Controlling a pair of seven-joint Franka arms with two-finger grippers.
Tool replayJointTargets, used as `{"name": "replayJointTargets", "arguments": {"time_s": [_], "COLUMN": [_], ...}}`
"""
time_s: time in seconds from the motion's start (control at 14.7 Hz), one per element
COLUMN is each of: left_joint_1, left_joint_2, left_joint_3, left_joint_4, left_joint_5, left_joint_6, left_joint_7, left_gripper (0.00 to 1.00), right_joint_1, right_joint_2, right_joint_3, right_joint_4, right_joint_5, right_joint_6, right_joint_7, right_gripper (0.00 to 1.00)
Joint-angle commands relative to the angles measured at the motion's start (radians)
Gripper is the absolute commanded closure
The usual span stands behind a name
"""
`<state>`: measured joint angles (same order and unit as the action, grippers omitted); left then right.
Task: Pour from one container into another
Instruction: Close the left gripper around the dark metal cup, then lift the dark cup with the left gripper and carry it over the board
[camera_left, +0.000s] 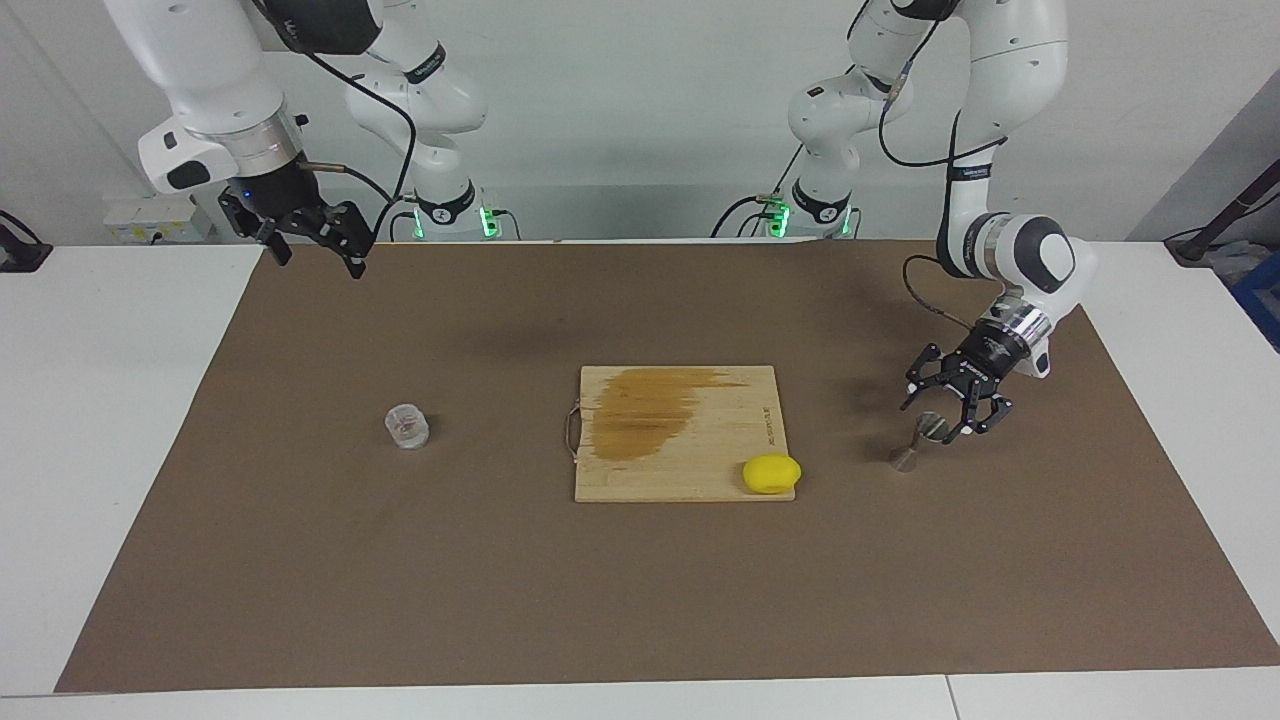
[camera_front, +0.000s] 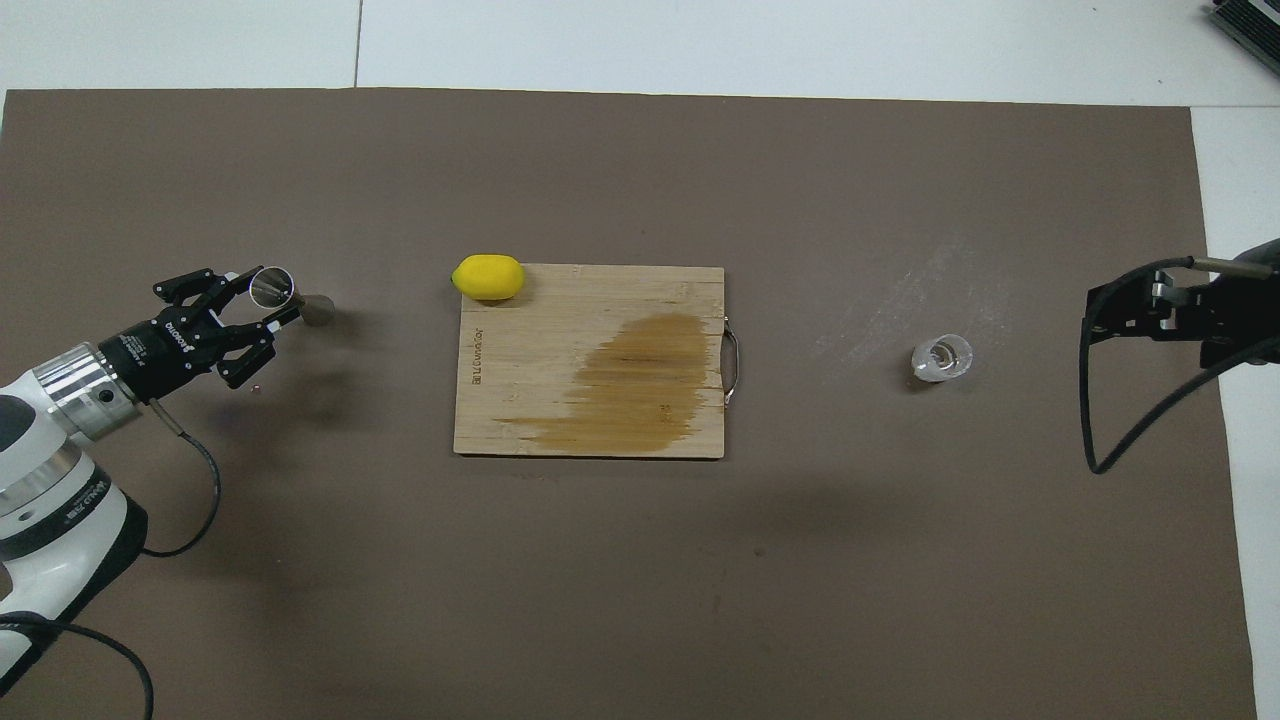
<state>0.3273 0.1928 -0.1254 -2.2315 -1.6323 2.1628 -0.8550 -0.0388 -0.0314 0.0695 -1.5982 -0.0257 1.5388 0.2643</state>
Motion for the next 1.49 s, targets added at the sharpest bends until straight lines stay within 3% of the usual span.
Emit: {"name": "replayJointTargets", "arguments": {"time_s": [0.0, 0.14, 0.2, 0.68, 0.95, 1.22, 1.42], "left_joint_1": [-0.014, -0.013, -0.010, -0.022, -0.137, -0.295, -0.420], "left_joint_2": [0.002, 0.002, 0.002, -0.062, -0.117, -0.124, -0.118], "left_joint_3": [0.007, 0.007, 0.007, -0.003, -0.005, -0.010, -0.011], "left_joint_4": [0.000, 0.000, 0.001, 0.042, 0.062, 0.070, 0.087], "left_joint_5": [-0.029, -0.029, -0.031, -0.029, -0.029, -0.032, -0.163], "left_joint_6": [0.020, 0.020, 0.017, -0.020, -0.008, -0.008, 0.050], "left_joint_7": [0.016, 0.014, 0.013, -0.050, -0.208, -0.210, -0.211], "left_gripper": [0.67, 0.97, 1.00, 1.00, 1.00, 1.00, 1.00], "right_joint_1": [-0.012, -0.012, -0.012, -0.012, -0.012, -0.012, -0.012], "right_joint_2": [-0.021, -0.021, -0.021, -0.021, -0.021, -0.021, -0.021], "right_joint_3": [0.006, 0.006, 0.004, 0.006, 0.004, 0.006, 0.006], "right_joint_4": [-0.020, -0.020, -0.020, -0.020, -0.020, -0.020, -0.020], "right_joint_5": [0.007, 0.006, 0.006, 0.006, 0.006, 0.006, 0.006], "right_joint_6": [0.000, 0.001, 0.000, 0.001, 0.000, 0.000, 0.000], "right_joint_7": [-0.027, -0.027, -0.027, -0.027, -0.027, -0.027, -0.027], "right_gripper": [0.00, 0.00, 0.00, 0.00, 0.00, 0.00, 0.00]}}
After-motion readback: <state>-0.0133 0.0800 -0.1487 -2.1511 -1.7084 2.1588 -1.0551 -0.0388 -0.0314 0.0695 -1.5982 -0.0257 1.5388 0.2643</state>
